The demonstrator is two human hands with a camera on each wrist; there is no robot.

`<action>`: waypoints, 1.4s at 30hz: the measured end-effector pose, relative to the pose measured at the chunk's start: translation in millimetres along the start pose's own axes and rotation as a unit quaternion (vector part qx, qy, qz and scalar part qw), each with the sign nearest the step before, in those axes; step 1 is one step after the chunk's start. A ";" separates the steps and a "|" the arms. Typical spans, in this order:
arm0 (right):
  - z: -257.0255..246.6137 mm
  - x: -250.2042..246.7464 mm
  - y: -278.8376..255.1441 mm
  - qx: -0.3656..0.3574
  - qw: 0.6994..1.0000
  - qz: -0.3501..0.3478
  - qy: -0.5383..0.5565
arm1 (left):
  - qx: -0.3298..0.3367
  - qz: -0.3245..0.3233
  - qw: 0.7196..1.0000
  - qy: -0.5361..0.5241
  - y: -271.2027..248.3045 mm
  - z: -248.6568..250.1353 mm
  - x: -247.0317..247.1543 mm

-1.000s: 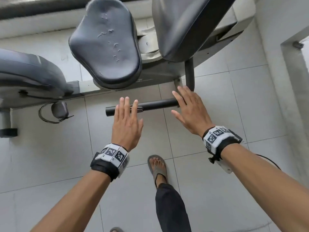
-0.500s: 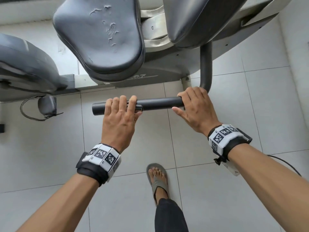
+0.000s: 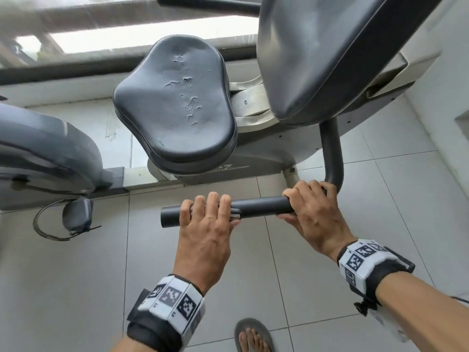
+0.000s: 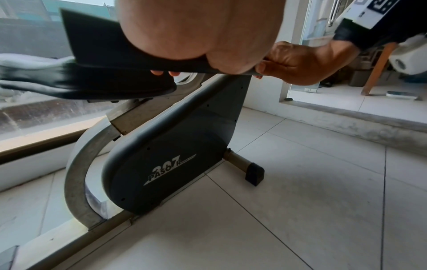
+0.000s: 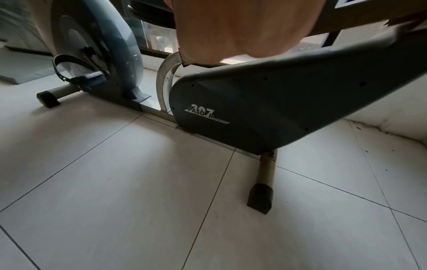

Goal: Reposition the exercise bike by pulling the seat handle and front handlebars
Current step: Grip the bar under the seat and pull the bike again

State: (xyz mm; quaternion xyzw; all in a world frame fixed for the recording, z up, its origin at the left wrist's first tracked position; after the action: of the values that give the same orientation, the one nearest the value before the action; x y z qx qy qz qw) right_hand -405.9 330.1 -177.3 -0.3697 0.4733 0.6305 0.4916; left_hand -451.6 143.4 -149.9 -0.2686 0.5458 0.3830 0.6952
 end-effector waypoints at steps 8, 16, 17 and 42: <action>33.6 15.7 43.5 -0.024 1.000 -0.009 0.002 | -0.001 0.027 1.000 -0.014 49.3 6.8 -1.4; 79.0 41.6 106.2 -0.051 0.998 -0.037 0.012 | -0.015 0.052 0.998 -0.032 119.9 12.5 0.0; 83.3 43.8 112.7 -0.054 0.998 -0.037 0.016 | -0.017 0.053 0.998 -0.034 127.3 12.9 0.0; 141.1 83.0 213.2 -0.096 0.990 -0.094 0.041 | -0.056 0.043 0.997 -0.043 233.9 13.4 3.9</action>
State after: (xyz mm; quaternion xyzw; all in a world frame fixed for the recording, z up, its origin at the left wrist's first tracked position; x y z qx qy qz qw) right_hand -633.0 473.4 -165.5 -0.4837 0.3929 0.6085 0.4914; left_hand -637.0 286.5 -139.8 -0.2667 0.5043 0.4537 0.6846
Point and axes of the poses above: each hand's wrist, its own y-axis towards the middle knuckle, its own x-axis out of the palm, z = x × y, the point moved 10 cm from there along y, towards the middle knuckle, and after that the axes turned 14 degrees about -y, right-handed, at the moved point
